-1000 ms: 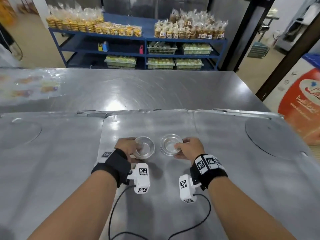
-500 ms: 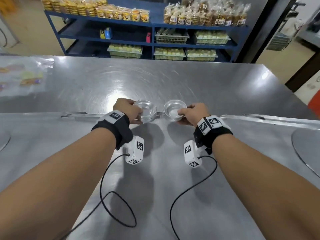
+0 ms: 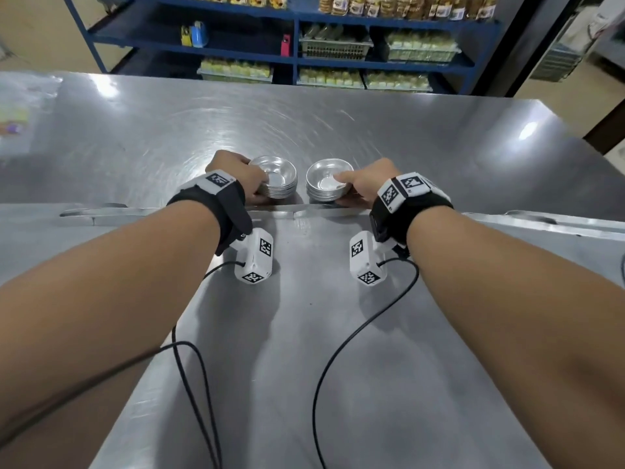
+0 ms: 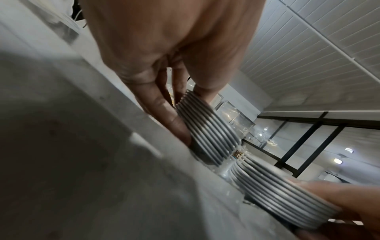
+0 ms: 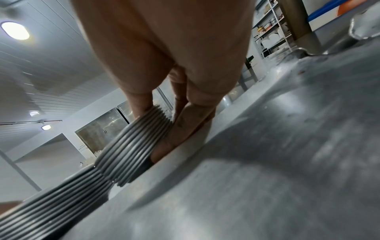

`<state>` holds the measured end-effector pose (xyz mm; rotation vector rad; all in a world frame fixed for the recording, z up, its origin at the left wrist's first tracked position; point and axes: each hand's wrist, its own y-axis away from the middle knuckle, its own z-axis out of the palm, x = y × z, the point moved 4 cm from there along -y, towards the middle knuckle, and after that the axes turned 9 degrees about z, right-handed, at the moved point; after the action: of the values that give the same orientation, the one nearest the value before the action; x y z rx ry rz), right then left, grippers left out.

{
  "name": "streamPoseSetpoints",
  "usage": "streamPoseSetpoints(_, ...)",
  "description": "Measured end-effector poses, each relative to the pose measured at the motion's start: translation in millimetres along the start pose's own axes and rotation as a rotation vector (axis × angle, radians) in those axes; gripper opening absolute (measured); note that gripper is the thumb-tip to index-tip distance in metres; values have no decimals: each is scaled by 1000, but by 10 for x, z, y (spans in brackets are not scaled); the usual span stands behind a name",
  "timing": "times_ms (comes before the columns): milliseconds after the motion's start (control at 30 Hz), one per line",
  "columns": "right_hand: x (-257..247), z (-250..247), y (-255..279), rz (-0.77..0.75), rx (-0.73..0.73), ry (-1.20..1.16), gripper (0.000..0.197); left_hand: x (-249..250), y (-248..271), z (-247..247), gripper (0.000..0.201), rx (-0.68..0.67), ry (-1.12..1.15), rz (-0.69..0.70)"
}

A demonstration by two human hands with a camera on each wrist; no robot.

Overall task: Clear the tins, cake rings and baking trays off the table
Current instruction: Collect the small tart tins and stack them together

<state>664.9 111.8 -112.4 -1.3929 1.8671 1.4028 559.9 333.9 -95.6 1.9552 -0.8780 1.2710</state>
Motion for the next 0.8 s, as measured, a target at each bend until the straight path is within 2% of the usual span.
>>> streamPoseSetpoints(67,-30,43,86,0,-29,-44,48,-16,-50,13,17,-4,-63,30)
streamPoseSetpoints(100,-22,51,81,20,-31,-65,53,-14,-81,15,16,-10,-93,39)
streamPoseSetpoints(167,-29,61,40,24,-1,-28,77,-2,-109,31,19,-21,-106,27)
streamPoseSetpoints(200,-34,66,-9,8,9,-1,75,8,-118,45,20,-25,-111,26)
streamPoseSetpoints(267,-47,84,-27,-3,-5,28,54,22,-141,83,22,-37,-158,29)
streamPoseSetpoints(333,-100,97,46,-24,-16,93,48,12,-169,106,15,-63,-189,36)
streamPoseSetpoints(433,-129,54,53,-46,70,189,26,15,-186,86,14,-61,-224,32)
streamPoseSetpoints(500,-135,50,101,-35,77,184,23,32,-171,64,23,-74,-251,42)
streamPoseSetpoints(567,-171,48,185,-49,79,199,26,51,-150,33,23,-109,-278,54)
streamPoseSetpoints(667,-235,-15,375,-105,121,379,35,166,-54,-57,21,-161,-394,84)
streamPoseSetpoints(800,-321,-85,752,-227,166,649,16,369,171,-229,24,-196,-614,168)
